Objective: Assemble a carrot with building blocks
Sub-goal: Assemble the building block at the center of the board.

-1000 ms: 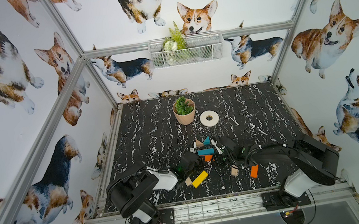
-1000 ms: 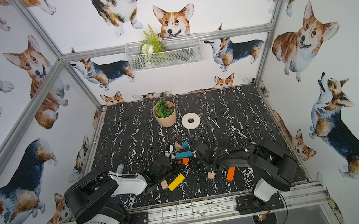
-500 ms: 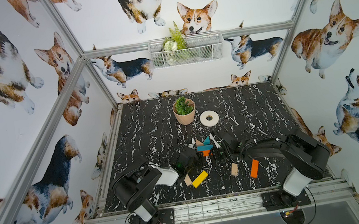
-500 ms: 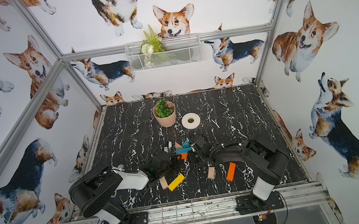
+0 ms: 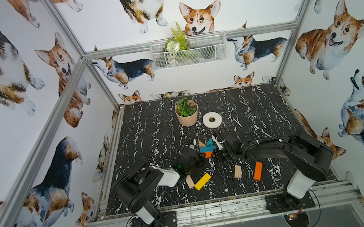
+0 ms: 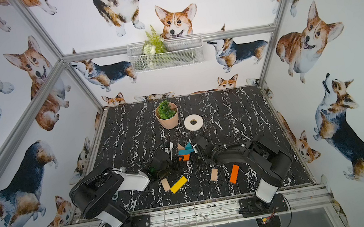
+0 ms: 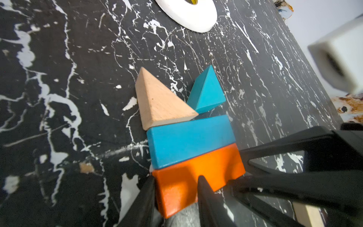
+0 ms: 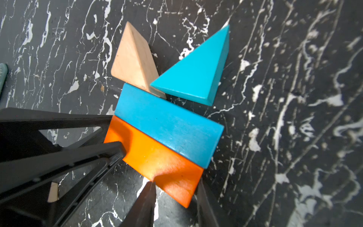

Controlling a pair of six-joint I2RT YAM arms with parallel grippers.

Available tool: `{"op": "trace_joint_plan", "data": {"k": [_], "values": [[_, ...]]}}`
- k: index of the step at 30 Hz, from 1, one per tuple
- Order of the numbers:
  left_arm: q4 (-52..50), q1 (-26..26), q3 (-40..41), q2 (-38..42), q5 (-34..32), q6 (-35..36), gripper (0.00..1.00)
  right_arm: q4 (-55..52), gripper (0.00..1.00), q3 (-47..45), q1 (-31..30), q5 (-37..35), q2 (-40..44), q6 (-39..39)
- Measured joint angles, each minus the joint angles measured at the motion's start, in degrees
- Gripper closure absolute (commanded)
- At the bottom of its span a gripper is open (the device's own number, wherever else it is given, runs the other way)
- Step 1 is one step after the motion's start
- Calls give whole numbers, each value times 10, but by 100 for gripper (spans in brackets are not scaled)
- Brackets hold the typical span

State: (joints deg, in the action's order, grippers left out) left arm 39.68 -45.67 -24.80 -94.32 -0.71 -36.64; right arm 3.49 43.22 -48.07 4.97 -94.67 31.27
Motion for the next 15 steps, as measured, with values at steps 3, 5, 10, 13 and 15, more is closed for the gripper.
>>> {"op": "trace_joint_plan", "data": {"k": [3,5,10,13,15], "values": [[-14,-1,3,16,20,0,45,-17,50,-5,0,14,17,0],[-32,-1,8,38,24,5,41,-21,48,-14,-3,17,41,0],[-103,-1,17,126,-5,23,39,-56,46,-45,-22,2,135,1],[-156,-1,28,197,-26,34,39,-83,48,-56,-49,-21,185,2],[-188,-4,39,250,-33,34,42,-97,51,-64,-74,-37,206,8]]}}
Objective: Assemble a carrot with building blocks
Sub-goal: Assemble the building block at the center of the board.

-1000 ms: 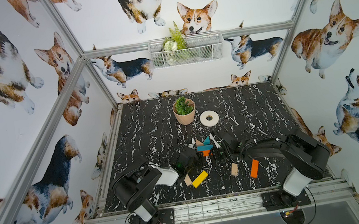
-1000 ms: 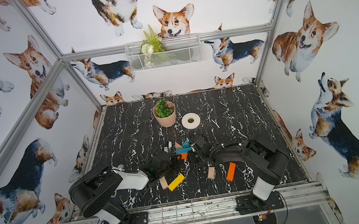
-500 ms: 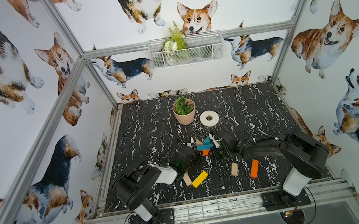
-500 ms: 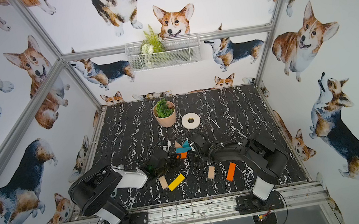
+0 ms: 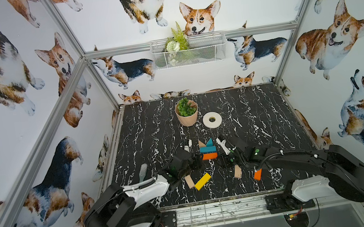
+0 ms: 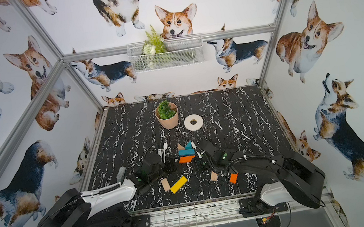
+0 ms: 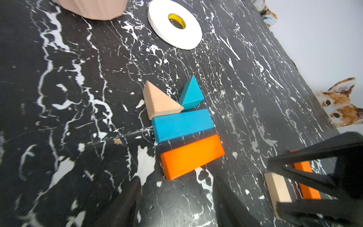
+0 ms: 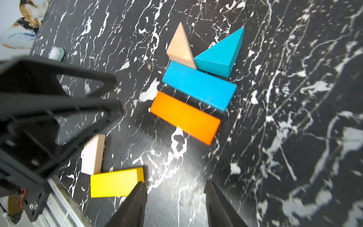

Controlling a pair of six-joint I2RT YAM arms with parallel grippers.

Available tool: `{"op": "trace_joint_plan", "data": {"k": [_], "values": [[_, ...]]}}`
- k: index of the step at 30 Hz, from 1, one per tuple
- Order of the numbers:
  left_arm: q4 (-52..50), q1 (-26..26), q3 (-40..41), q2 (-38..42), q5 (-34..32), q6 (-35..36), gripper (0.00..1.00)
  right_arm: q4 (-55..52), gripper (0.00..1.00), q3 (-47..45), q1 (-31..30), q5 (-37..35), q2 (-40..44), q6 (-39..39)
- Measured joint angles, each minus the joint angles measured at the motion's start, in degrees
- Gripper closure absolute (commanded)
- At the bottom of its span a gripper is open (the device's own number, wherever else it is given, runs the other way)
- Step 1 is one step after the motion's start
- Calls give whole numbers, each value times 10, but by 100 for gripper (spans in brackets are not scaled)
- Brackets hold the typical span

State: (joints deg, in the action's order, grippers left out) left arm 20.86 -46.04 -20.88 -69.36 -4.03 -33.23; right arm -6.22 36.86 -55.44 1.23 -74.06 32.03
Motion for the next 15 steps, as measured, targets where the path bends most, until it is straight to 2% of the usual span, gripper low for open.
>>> {"op": "trace_joint_plan", "data": {"k": [6,11,15], "values": [[-87,-40,81,160,-13,-37,47,-7,52,-9,-85,-14,-2,28],[-160,-84,129,261,-24,-88,49,12,50,6,-98,-12,-62,40],[-217,-144,136,333,-55,-124,49,29,48,27,-102,-5,-97,40]]}}
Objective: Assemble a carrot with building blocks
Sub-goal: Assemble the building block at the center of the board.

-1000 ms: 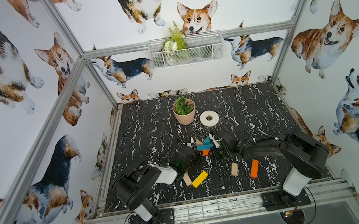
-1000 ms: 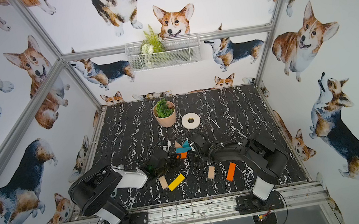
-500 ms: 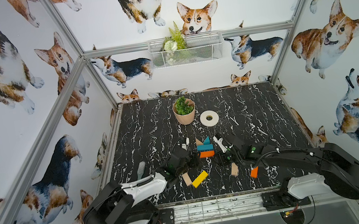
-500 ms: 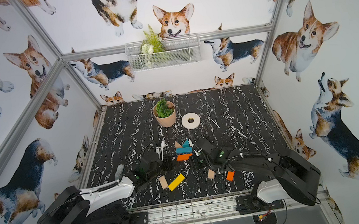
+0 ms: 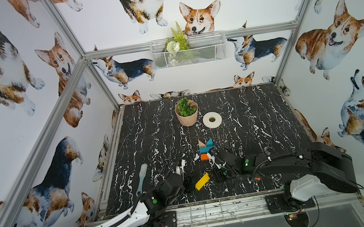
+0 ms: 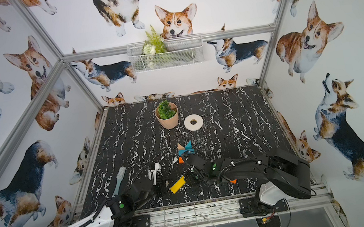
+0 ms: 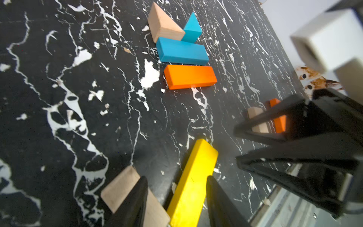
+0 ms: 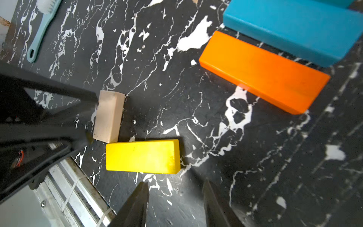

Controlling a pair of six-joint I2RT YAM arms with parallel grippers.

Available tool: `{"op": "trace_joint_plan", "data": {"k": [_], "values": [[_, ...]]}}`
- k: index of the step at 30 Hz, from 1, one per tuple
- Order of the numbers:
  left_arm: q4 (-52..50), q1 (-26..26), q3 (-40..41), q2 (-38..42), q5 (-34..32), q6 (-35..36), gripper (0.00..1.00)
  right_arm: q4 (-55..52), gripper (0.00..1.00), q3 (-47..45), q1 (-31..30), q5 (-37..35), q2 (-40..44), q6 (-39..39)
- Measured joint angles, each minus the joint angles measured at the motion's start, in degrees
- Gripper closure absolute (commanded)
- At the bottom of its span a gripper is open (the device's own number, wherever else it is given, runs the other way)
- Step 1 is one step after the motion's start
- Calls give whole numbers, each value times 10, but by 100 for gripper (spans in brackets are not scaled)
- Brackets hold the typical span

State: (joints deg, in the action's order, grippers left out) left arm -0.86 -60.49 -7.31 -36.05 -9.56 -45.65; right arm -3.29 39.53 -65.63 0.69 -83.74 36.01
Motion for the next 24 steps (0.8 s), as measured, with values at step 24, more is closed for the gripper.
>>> {"op": "trace_joint_plan", "data": {"k": [24], "values": [[-90,-267,-28,-104,-204,-188,48,11,49,33,9,2,-52,-13]]}}
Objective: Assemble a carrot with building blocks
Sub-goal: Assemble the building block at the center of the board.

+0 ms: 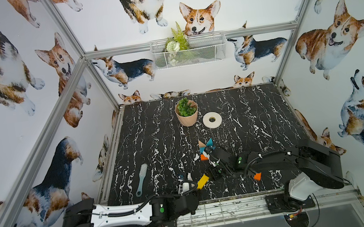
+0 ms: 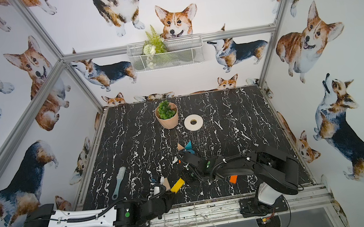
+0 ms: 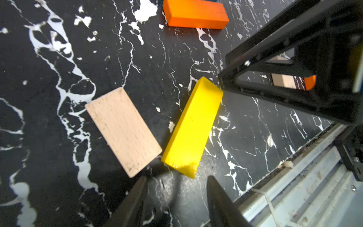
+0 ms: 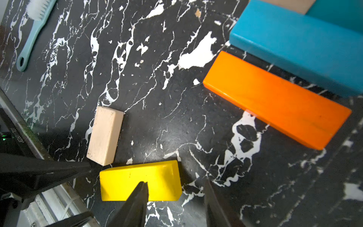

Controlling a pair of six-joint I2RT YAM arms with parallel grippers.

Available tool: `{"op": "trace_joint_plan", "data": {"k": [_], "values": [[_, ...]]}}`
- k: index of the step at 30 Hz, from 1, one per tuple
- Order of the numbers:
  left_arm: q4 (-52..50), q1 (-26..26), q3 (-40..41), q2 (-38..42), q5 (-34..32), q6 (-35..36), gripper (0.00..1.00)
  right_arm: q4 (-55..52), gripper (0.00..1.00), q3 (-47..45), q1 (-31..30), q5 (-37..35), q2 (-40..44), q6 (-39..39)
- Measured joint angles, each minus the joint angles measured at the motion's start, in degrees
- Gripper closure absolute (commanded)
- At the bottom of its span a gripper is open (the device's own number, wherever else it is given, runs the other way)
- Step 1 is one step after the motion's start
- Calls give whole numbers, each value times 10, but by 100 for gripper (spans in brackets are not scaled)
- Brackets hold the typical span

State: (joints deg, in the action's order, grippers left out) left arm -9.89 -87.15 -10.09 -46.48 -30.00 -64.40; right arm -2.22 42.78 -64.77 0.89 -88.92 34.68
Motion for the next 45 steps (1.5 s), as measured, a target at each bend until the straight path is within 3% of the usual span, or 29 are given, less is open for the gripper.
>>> {"op": "trace_joint_plan", "data": {"k": [29,37,45], "values": [[127,-5,21,-61,-11,5,55,46,58,-5,3,43,-41,15],[170,17,17,-117,-3,13,57,49,60,-14,2,44,-37,18],[193,75,-26,-194,19,58,57,43,60,-34,-1,11,-14,29]]}}
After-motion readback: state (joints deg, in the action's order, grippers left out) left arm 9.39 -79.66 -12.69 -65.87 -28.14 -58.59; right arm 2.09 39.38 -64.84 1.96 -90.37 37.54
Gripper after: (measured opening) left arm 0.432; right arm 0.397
